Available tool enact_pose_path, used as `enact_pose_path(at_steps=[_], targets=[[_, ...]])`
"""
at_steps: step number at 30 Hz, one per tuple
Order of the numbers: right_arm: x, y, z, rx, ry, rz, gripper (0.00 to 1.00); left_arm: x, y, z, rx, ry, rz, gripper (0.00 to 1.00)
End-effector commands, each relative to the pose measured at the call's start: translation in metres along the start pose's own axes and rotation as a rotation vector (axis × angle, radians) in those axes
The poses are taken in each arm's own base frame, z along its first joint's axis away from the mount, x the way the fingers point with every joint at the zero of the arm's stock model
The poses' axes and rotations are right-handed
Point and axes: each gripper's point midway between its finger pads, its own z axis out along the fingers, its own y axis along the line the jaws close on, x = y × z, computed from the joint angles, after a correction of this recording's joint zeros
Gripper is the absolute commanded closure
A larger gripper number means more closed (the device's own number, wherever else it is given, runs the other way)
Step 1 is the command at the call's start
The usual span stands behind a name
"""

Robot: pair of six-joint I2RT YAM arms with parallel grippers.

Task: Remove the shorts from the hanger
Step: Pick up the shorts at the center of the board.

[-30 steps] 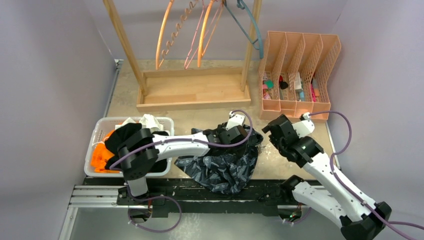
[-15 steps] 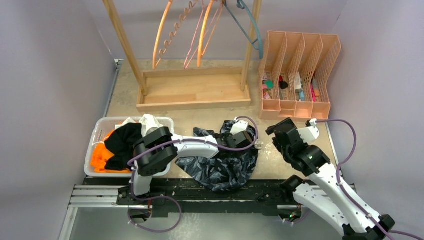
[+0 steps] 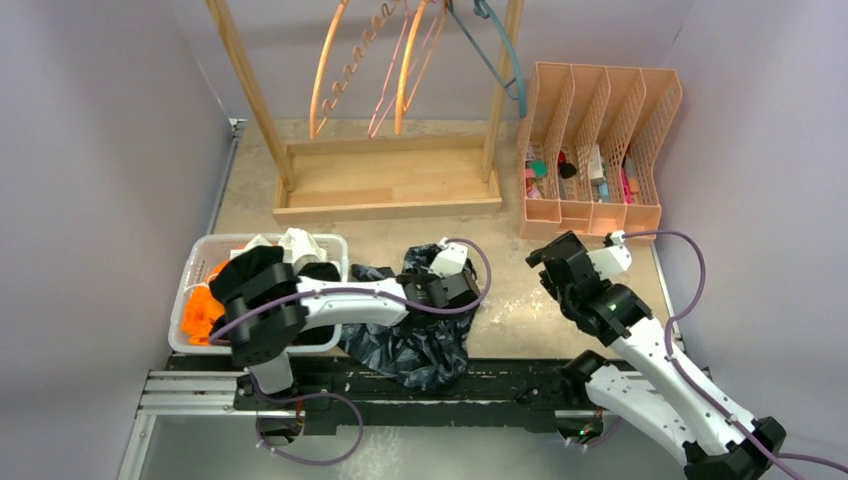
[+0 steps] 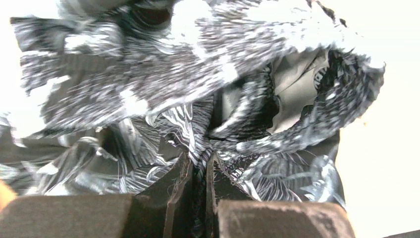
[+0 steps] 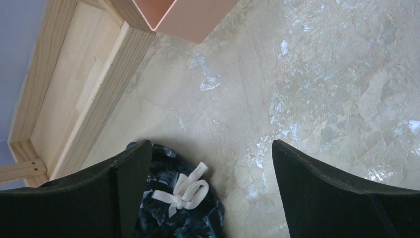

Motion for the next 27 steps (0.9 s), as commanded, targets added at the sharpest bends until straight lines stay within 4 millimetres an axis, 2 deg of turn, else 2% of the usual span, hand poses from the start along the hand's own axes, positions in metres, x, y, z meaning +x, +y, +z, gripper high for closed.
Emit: enact_pose_path(at_steps=[1, 3, 5, 7, 9, 12, 17, 19, 21, 24, 27], targets=[[-0.010, 0.015, 0.002, -0.027, -0.044, 0.003, 0.09, -0.070, 0.031, -0.054, -0.055, -0.166, 0.002, 1.00], [-0.008, 0.016, 0.003, -0.023, -0.037, 0.002, 0.09, -0.097, 0.034, -0.076, -0.037, -0.238, -0.049, 1.00], [-0.006, 0.016, 0.004, -0.019, -0.028, 0.004, 0.09, -0.114, 0.043, -0.091, -0.047, -0.302, -0.103, 1.00], [-0.004, 0.016, 0.004, -0.018, -0.020, 0.002, 0.09, -0.123, 0.050, -0.100, -0.052, -0.347, -0.140, 1.00], [-0.003, 0.015, 0.005, -0.016, -0.017, -0.004, 0.09, -0.121, 0.055, -0.101, -0.052, -0.360, -0.158, 1.00], [-0.003, 0.014, 0.006, -0.018, -0.021, -0.008, 0.10, -0.105, 0.055, -0.094, -0.028, -0.343, -0.201, 1.00], [-0.002, 0.016, 0.006, -0.032, -0.020, -0.013, 0.10, -0.036, 0.058, -0.053, -0.046, -0.202, -0.214, 1.00], [0.000, 0.016, 0.007, -0.032, -0.015, -0.018, 0.10, -0.010, 0.053, -0.040, -0.025, -0.136, -0.235, 0.90], [0.002, 0.016, 0.009, -0.034, -0.010, -0.023, 0.10, 0.003, 0.044, -0.032, 0.011, -0.103, -0.253, 0.78], [0.006, 0.018, 0.011, -0.038, 0.002, -0.034, 0.10, 0.007, 0.035, -0.028, 0.043, -0.079, -0.258, 0.56], [0.007, 0.021, 0.012, -0.039, 0.009, -0.050, 0.10, 0.006, 0.040, -0.029, -0.014, -0.061, -0.286, 0.24]])
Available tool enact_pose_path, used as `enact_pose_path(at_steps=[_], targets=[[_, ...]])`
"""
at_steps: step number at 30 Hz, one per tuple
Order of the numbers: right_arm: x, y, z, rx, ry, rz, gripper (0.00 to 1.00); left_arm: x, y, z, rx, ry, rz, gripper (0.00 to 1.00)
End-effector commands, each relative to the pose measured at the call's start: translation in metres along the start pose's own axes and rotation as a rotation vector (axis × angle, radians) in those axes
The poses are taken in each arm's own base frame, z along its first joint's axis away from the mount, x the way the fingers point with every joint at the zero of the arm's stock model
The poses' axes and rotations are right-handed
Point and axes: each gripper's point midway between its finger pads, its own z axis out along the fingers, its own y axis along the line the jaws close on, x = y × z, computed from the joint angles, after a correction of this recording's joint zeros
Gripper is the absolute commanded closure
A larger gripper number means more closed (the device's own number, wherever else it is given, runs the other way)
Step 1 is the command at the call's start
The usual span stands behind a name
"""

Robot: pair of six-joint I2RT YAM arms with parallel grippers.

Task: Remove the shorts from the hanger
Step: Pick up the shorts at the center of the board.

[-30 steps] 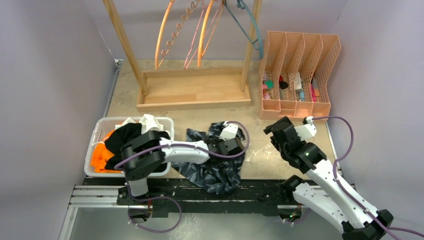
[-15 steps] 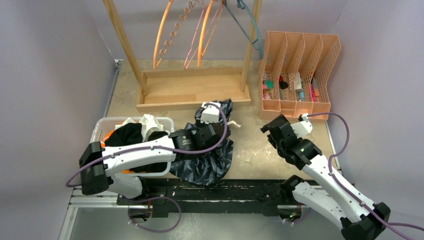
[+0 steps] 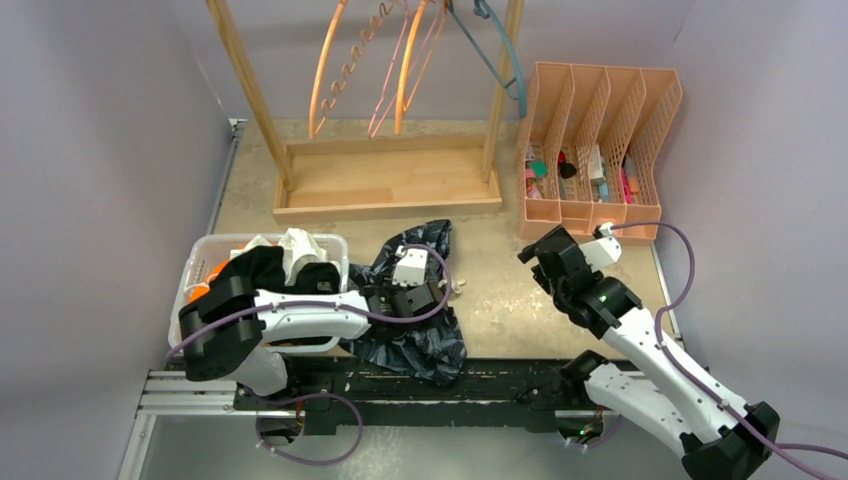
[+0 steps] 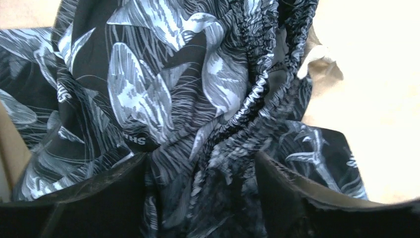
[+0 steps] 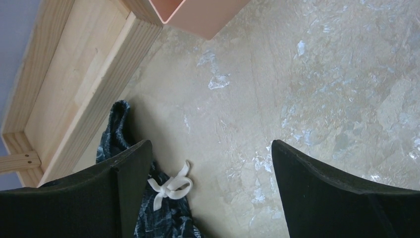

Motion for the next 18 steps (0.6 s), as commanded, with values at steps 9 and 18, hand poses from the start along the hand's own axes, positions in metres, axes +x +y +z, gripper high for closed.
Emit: enact_pose_path(at_steps=[9, 18], targets=[[0.005, 0.003, 0.007, -0.004, 0.009, -0.047, 0.10, 0.007, -0.029, 0.001, 0.017, 0.112, -0.090, 0.09], [0.004, 0.003, 0.006, -0.006, 0.001, -0.055, 0.10, 0.048, -0.009, 0.031, -0.121, 0.192, 0.021, 0.20]])
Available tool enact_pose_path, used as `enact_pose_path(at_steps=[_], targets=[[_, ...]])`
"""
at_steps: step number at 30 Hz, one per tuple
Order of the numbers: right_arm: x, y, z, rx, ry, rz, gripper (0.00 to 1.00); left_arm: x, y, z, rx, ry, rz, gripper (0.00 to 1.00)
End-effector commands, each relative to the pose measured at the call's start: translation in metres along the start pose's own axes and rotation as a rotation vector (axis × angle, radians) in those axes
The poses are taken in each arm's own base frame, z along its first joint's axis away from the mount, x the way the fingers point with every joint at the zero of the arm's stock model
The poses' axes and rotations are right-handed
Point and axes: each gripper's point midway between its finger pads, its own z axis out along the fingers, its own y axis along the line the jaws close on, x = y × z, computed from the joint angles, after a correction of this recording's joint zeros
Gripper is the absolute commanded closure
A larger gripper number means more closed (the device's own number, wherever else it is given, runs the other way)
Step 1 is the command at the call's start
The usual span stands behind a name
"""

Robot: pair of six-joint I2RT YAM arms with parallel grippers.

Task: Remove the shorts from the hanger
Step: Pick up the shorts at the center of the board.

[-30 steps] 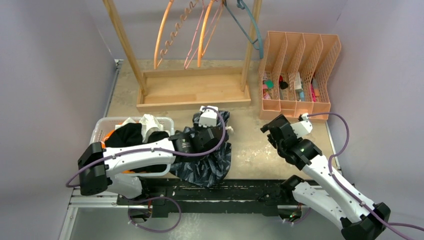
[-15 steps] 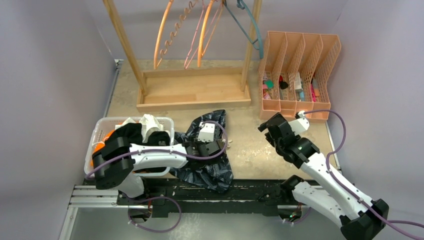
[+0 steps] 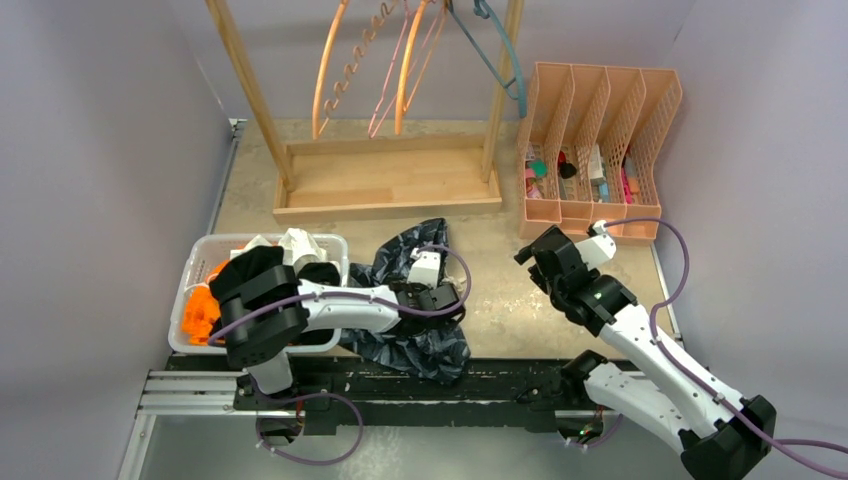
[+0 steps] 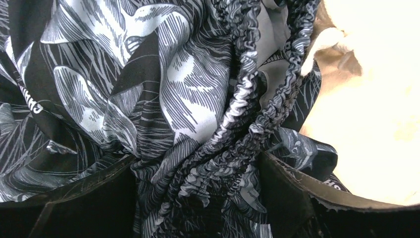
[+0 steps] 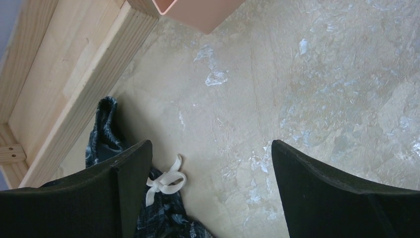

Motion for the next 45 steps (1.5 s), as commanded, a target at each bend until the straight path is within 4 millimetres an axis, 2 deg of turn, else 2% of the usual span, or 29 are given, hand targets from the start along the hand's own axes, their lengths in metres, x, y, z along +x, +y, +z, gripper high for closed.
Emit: enact_pose_path(at_steps=[1, 5, 6, 7, 10, 17, 19, 21, 28, 35, 41, 45], targets=[[-0.005, 0.001, 0.000, -0.002, -0.024, -0.008, 0.10, 0.028, 0.009, 0.017, -0.056, 0.084, 0.056, 0.25], [-0.006, -0.001, 0.000, 0.003, -0.029, -0.008, 0.10, 0.025, 0.007, 0.016, -0.048, 0.072, 0.058, 0.63], [-0.006, -0.001, 0.000, 0.002, -0.029, -0.007, 0.10, 0.019, 0.007, 0.012, -0.044, 0.055, 0.053, 0.68], [-0.006, -0.002, 0.000, 0.003, -0.029, -0.007, 0.10, 0.012, 0.007, 0.009, -0.042, 0.034, 0.049, 0.79], [-0.005, -0.001, 0.000, -0.002, -0.027, -0.005, 0.10, -0.019, 0.007, -0.009, -0.046, -0.052, 0.031, 1.00], [-0.006, 0.001, 0.000, -0.004, -0.027, -0.005, 0.10, -0.114, 0.026, -0.082, -0.026, -0.332, -0.104, 1.00], [-0.005, 0.002, 0.001, -0.004, -0.024, -0.008, 0.10, -0.133, 0.039, -0.101, -0.025, -0.392, -0.145, 1.00], [-0.004, 0.002, 0.002, -0.002, -0.022, -0.010, 0.10, -0.143, 0.050, -0.110, -0.030, -0.411, -0.165, 1.00], [-0.004, 0.003, 0.002, -0.004, -0.019, -0.010, 0.10, -0.158, 0.082, -0.134, -0.065, -0.455, -0.216, 1.00], [-0.003, 0.003, 0.002, -0.005, -0.015, -0.008, 0.10, -0.173, 0.126, -0.165, -0.151, -0.505, -0.310, 1.00], [-0.001, 0.006, 0.004, -0.008, -0.008, -0.015, 0.10, -0.166, 0.152, -0.175, -0.183, -0.512, -0.384, 1.00], [-0.001, 0.006, 0.004, -0.003, -0.006, -0.019, 0.10, -0.155, 0.187, -0.184, -0.288, -0.542, -0.470, 1.00]])
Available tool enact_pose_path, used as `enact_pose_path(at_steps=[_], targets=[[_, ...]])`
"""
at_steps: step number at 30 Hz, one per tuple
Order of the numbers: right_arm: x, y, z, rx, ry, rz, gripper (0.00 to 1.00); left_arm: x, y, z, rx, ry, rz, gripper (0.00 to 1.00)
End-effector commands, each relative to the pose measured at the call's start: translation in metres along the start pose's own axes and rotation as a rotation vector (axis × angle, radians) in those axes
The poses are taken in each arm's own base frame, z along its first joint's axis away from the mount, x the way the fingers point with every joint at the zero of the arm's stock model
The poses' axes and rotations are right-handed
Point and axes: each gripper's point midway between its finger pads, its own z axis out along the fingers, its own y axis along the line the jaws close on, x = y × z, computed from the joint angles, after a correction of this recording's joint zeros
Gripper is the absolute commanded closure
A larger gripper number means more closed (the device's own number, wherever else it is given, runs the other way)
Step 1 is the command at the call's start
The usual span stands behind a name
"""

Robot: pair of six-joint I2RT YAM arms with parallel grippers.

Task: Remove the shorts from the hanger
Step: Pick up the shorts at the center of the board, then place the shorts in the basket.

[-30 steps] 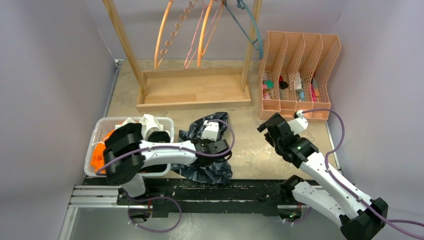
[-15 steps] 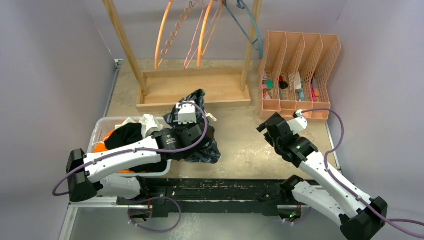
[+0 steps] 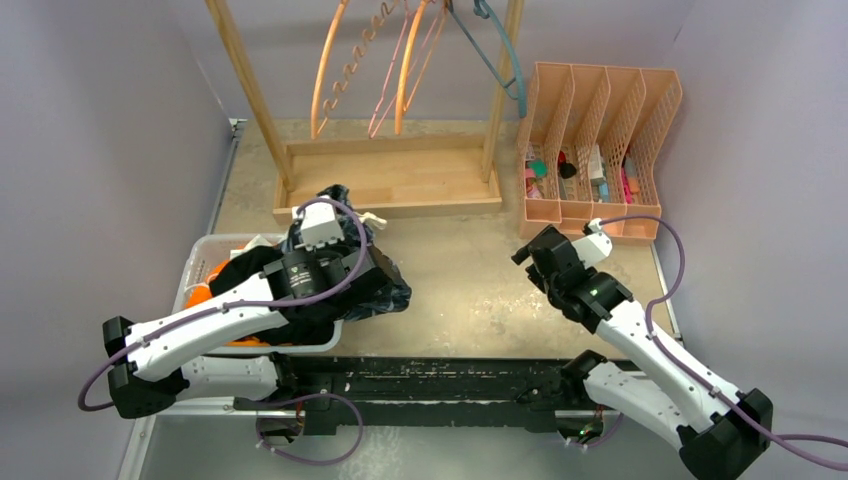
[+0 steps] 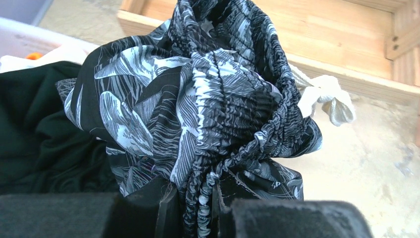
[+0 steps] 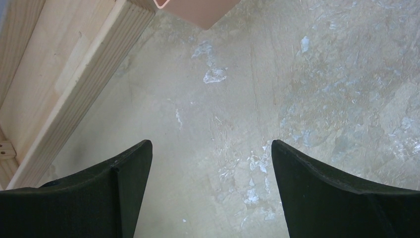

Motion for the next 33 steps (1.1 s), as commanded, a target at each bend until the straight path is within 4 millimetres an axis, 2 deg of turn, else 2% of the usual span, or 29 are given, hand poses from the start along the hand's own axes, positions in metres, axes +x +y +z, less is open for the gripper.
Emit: enact_pose_path(at_steps=[1, 7, 12, 15, 19, 20, 23, 28, 33], targets=[[-0.005, 0.006, 0.000, -0.011, -0.015, 0.004, 0.10, -0.031, 0.043, -0.008, -0.127, -0.119, -0.119, 1.00], [-0.003, 0.010, 0.001, -0.025, -0.008, 0.004, 0.10, -0.057, 0.064, -0.005, -0.199, -0.174, -0.123, 1.00], [-0.003, 0.009, 0.002, -0.014, -0.008, -0.004, 0.10, -0.080, 0.076, 0.005, -0.318, -0.227, -0.030, 1.00], [-0.004, 0.008, 0.001, -0.008, -0.012, -0.010, 0.10, -0.092, 0.097, 0.016, -0.430, -0.217, 0.001, 1.00], [-0.007, 0.007, 0.000, -0.008, -0.022, -0.011, 0.10, -0.104, 0.127, 0.029, -0.502, -0.178, -0.073, 1.00], [-0.008, 0.006, 0.000, -0.007, -0.026, -0.009, 0.10, -0.109, 0.142, 0.027, -0.542, -0.185, -0.100, 1.00], [-0.009, 0.005, -0.001, -0.009, -0.035, -0.002, 0.10, -0.114, 0.166, 0.015, -0.594, -0.198, -0.172, 1.00], [-0.007, 0.011, 0.000, -0.031, -0.027, 0.009, 0.10, -0.110, 0.187, -0.007, -0.610, -0.229, -0.250, 1.00], [-0.005, 0.023, 0.003, -0.048, -0.011, -0.009, 0.10, -0.100, 0.200, -0.021, -0.627, -0.215, -0.283, 1.00]])
